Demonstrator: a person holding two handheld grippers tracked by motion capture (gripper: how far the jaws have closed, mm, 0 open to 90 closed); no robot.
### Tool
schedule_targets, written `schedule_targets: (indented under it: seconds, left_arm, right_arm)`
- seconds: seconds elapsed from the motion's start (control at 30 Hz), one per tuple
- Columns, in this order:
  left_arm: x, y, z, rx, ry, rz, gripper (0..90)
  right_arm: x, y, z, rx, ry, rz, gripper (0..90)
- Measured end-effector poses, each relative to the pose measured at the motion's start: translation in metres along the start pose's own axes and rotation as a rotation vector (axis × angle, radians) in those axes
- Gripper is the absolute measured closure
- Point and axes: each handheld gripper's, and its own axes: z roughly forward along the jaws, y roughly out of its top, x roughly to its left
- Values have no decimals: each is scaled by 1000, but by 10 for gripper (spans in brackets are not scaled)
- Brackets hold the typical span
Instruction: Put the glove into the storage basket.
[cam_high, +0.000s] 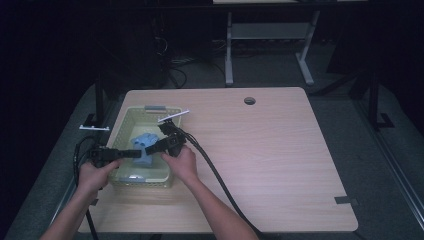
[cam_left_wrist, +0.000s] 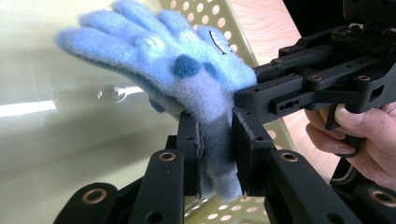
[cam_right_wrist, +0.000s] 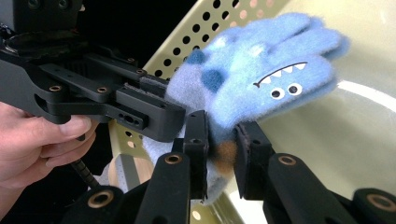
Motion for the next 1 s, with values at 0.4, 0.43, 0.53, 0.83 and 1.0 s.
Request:
schedule_targets:
  seconds: [0.4, 0.43, 0.53, 0.83, 1.0]
  left_arm:
    - [3, -1, 7, 18, 87, 10, 755]
    - [3, -1, 8, 26, 103, 10, 755]
    - [4, -2, 13, 58, 158, 10, 756]
    - [-7, 2, 33, 208, 296, 73, 749]
    - [-5, 3, 35, 220, 313, 32, 672]
  right_arm:
    - [-4, 0, 3, 31, -61, -7, 760]
    - [-4, 1, 2, 29, -67, -3, 760]
    - [-4, 2, -2, 24, -78, -9, 760]
    - [1, 1, -8, 30, -85, -41, 747]
    - [4, 1, -9, 30, -86, -49, 747]
